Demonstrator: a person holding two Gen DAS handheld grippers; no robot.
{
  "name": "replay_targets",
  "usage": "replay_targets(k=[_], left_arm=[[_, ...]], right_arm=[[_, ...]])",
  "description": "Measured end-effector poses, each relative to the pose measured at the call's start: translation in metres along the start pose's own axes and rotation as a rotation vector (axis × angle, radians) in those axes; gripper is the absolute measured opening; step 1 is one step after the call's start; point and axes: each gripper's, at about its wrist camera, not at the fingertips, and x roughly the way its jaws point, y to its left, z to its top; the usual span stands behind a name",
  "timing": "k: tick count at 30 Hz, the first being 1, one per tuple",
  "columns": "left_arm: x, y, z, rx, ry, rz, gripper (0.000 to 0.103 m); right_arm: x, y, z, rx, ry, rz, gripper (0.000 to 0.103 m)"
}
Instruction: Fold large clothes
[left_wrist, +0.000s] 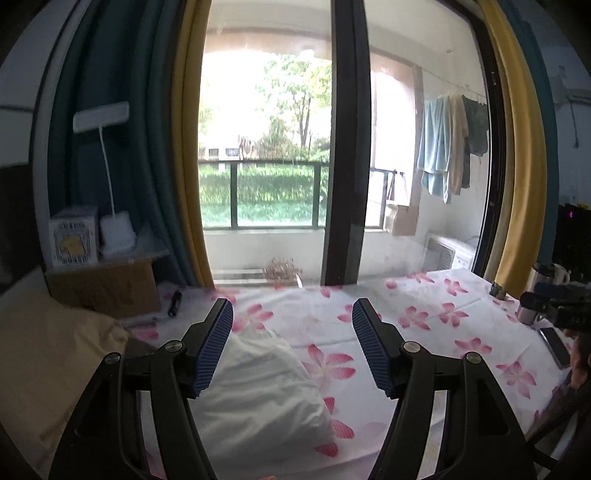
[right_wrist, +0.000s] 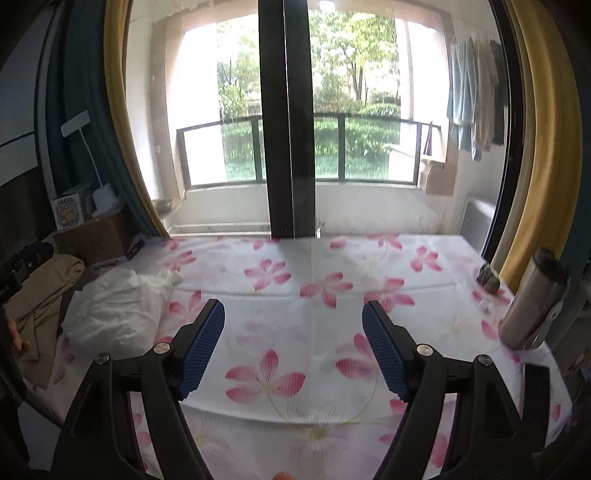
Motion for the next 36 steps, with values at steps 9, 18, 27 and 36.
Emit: replay_targets(k=[9,18,27,36], left_arm=[[-0.021,0.004,0.012,-0.004,-0.071,0.02,0.079],[-0.029,0.01,0.01,0.0,-0.068,0.039,0.079],[-0.027,0.022,0.0,0.001,-0.054,0.054,0.079],[-0.02,0.033,-0.006,0.003,-0.044,0.071,0.079]], right_arm=[[-0.025,0.012,0.018,-0.039,-0.1,-0.025,0.079],[-0.04,0.027,0.026,-0.026,-0.144,0.019,0.08],[-0.026,0.037,0.024,-0.017,-0.14,0.007,0.08],[-0.014,0.052,0.027,-0.054,-0.136,0.007,0.08]])
